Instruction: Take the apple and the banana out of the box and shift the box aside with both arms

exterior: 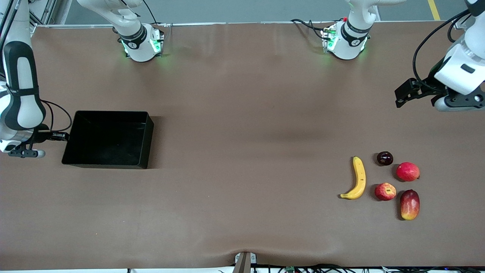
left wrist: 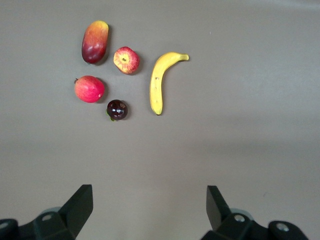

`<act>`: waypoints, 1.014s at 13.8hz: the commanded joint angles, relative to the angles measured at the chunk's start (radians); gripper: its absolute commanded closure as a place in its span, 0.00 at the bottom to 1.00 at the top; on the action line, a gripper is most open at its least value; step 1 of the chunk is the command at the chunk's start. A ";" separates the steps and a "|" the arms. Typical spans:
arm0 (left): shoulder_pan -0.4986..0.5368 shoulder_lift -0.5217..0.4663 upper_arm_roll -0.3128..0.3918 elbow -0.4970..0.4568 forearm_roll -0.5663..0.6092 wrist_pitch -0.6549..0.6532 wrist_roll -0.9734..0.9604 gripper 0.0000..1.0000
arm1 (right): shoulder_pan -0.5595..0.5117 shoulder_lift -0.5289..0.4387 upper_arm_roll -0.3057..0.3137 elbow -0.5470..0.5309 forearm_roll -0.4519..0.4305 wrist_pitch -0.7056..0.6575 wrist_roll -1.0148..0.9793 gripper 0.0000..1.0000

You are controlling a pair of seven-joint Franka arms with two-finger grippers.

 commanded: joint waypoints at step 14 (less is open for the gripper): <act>0.002 -0.060 -0.013 -0.049 -0.015 0.001 -0.051 0.00 | 0.019 -0.023 0.078 0.762 -0.009 -0.639 -0.052 0.00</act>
